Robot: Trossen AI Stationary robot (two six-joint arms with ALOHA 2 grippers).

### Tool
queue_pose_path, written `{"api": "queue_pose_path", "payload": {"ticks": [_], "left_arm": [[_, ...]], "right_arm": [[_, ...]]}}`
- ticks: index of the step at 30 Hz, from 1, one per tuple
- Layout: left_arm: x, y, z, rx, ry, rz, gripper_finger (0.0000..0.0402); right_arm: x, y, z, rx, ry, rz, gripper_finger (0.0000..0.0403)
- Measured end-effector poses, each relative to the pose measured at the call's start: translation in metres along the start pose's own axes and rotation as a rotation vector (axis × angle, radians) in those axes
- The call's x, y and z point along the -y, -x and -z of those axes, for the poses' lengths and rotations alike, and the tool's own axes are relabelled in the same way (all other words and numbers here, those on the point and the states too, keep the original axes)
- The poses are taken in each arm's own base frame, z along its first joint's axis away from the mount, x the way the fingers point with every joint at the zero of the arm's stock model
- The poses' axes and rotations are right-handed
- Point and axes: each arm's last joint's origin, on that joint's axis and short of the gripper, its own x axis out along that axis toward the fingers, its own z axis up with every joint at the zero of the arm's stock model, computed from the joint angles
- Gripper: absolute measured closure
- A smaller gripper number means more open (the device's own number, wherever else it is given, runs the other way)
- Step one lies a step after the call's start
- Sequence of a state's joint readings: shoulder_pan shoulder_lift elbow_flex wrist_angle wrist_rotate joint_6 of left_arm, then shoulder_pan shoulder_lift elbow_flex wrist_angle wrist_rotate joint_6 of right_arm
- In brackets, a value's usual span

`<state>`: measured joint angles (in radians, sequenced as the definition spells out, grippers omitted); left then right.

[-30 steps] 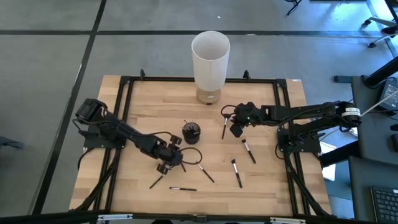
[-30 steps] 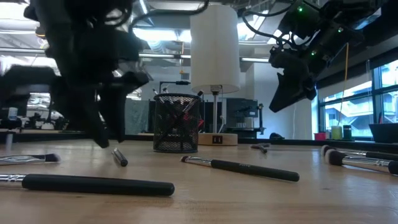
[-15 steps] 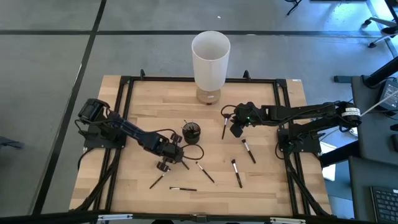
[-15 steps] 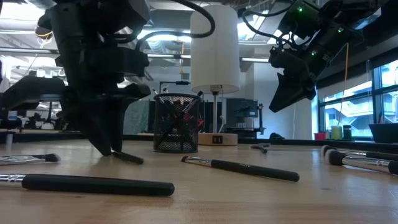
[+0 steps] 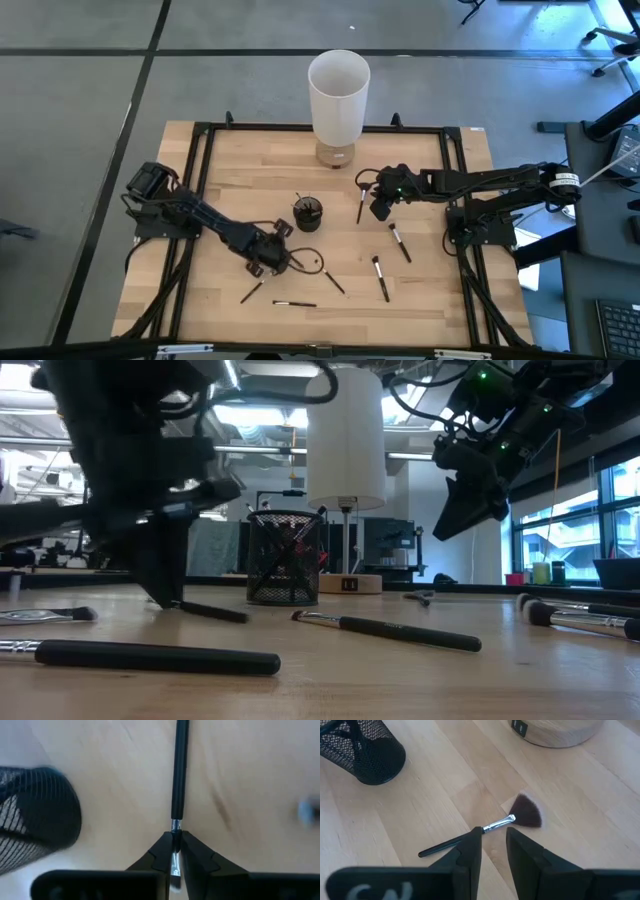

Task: Put items in baskets/containers
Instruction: Put the eyeshadow brush into the holder

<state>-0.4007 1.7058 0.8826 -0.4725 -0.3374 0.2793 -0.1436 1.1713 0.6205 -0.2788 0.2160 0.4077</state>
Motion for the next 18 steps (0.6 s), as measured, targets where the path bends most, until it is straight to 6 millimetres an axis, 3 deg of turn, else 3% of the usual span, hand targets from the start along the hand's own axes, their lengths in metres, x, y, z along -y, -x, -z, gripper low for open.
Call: {"api": "queue_pose_path", "payload": {"ticks": [10, 18], "left_arm": [[-0.011, 0.047, -0.04, -0.102, -0.373, -0.461, 0.0377], [-0.032, 0.068, -0.051, -0.356, -0.623, -0.751, 0.0376]], "right_arm": [[0.001, 0.0, 0.004, -0.032, -0.017, 0.014, 0.0313], [0.001, 0.0, 0.004, -0.031, -0.004, 0.013, 0.0313]]}}
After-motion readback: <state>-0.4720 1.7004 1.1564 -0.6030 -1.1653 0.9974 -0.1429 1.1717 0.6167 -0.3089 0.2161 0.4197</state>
